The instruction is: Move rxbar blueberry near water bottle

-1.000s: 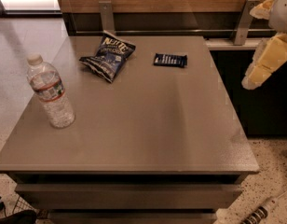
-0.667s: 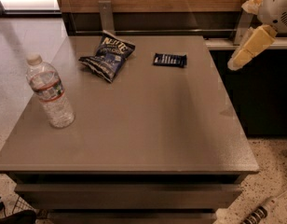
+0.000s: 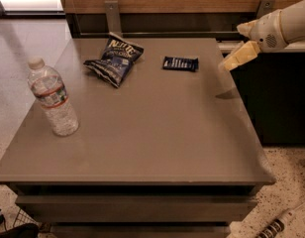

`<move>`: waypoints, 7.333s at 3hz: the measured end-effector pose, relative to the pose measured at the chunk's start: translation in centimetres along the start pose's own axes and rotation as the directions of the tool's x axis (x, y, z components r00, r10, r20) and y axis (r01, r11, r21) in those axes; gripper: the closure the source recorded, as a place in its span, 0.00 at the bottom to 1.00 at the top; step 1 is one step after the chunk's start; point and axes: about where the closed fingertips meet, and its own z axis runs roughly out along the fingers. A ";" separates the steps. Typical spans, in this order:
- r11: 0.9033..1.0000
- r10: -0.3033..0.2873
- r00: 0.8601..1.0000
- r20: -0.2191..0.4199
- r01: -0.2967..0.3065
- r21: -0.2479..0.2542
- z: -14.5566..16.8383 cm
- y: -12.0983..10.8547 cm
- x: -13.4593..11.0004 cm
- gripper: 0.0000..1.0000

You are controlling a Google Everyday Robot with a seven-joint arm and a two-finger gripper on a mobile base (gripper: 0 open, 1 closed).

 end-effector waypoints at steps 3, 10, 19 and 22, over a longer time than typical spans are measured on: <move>0.997 0.008 0.996 0.086 -0.001 -0.080 6.7 -1.1 -0.1 0.00; 0.971 0.040 0.984 0.171 0.002 -0.240 16.3 -0.5 -0.3 0.96; 0.989 -0.150 0.971 0.186 0.147 0.028 3.8 5.1 -7.5 1.00; 0.959 -0.259 0.963 0.078 0.266 -0.098 1.2 28.4 -12.8 1.00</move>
Offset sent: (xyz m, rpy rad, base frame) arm 0.0142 0.0116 -0.0085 0.0486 -0.0002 0.0066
